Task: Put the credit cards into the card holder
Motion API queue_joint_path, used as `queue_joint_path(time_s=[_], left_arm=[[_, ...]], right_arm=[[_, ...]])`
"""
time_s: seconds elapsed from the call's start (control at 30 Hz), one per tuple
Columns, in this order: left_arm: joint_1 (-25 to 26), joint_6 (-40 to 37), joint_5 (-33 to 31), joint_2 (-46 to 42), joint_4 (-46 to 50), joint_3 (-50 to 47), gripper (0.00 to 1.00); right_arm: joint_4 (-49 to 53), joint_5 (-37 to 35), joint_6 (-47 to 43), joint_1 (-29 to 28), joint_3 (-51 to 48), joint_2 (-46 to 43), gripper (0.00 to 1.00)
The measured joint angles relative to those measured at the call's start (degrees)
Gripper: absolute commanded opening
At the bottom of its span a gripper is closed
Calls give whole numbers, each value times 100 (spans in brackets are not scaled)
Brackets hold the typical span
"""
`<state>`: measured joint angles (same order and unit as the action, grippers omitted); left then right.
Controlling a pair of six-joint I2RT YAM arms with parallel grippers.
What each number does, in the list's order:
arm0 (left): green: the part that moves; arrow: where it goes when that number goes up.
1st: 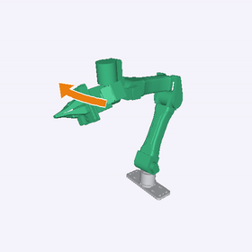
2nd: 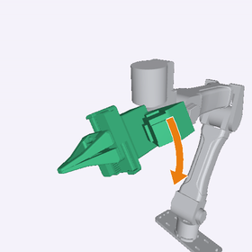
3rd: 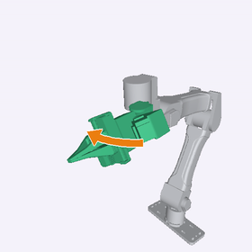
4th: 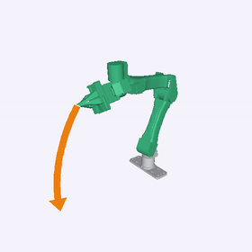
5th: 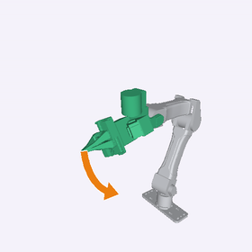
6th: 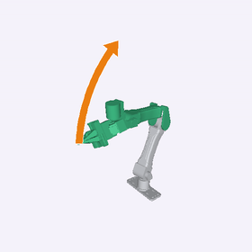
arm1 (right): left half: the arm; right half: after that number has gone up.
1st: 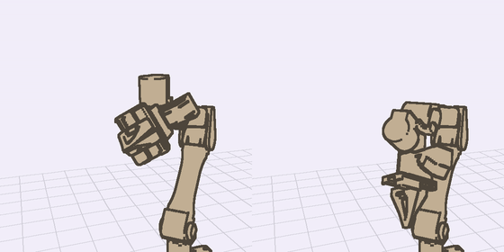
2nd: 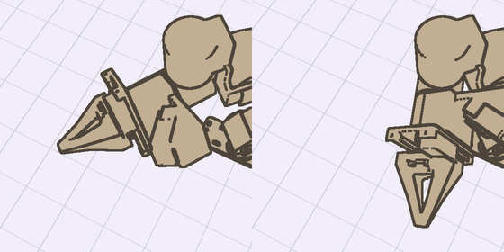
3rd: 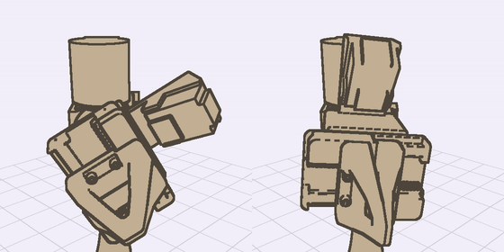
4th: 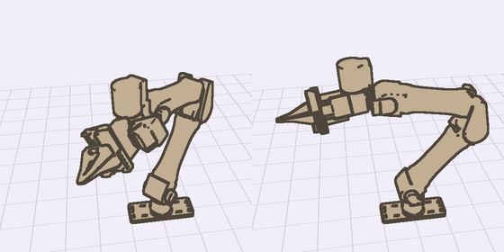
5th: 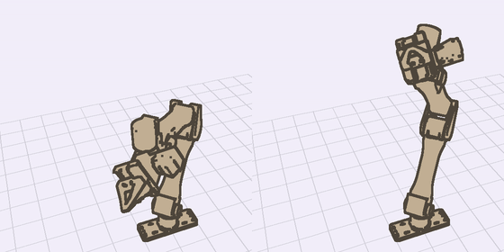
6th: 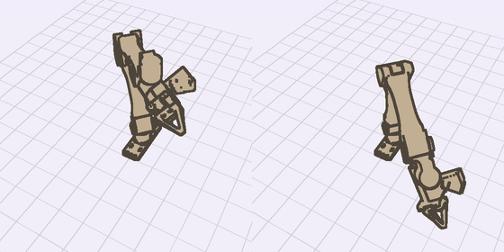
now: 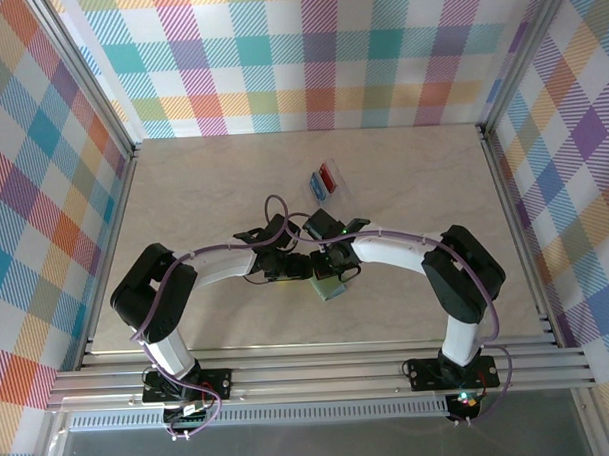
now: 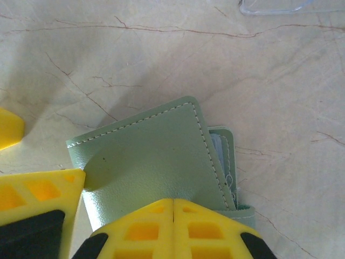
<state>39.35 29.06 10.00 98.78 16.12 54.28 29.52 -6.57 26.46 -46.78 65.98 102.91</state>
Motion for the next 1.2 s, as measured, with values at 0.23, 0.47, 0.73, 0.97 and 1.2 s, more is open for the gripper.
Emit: queue_joint_path(time_s=[0.23, 0.47, 0.73, 0.97, 1.2], left_arm=[[0, 0, -13, 28, 33, 31, 60], [0, 0, -20, 42, 37, 39, 59], [0, 0, -20, 59, 81, 72, 59], [0, 0, -20, 72, 83, 74, 59], [0, 0, -20, 83, 114, 96, 59]], right_arm=[[-72, 81, 0, 157, -201, -173, 0], [-184, 337, -2, 306, -326, -299, 0], [-304, 647, -35, 339, -330, -302, 0], [-339, 817, -39, 339, -330, -302, 0], [-339, 874, -42, 339, -330, -302, 0]])
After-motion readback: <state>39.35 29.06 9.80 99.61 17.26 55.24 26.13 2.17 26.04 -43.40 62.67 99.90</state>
